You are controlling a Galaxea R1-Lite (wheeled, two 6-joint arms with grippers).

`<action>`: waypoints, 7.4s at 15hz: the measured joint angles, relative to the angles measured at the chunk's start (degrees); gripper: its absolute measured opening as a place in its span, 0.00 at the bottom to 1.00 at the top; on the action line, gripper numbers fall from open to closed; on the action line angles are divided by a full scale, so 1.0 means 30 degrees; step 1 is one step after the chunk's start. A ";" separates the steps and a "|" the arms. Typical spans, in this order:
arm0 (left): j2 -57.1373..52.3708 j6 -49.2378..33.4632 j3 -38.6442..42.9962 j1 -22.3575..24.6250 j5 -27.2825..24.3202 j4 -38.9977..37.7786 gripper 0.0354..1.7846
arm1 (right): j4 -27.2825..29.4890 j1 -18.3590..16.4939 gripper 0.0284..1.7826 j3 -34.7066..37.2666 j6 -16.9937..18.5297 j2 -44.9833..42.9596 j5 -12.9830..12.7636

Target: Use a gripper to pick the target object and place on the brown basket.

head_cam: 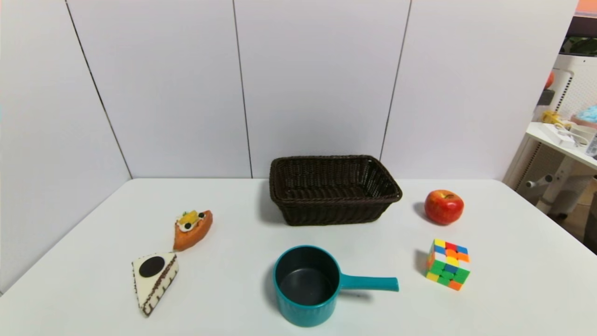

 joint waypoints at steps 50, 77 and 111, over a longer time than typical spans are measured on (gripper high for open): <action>0.0000 0.0000 0.0000 0.0000 0.0008 0.0000 0.94 | 0.7221 1.8083 0.95 -2.3926 -0.9200 3.6482 0.2247; 0.0000 -0.0008 0.0000 0.0000 -0.0008 0.0000 0.94 | 0.7257 1.6587 0.06 -3.0533 -0.9383 3.6812 0.0228; 0.0000 0.0000 0.0000 0.0000 0.0008 0.0000 0.94 | 1.1723 0.5498 0.90 -2.1114 -0.3040 2.6661 0.0016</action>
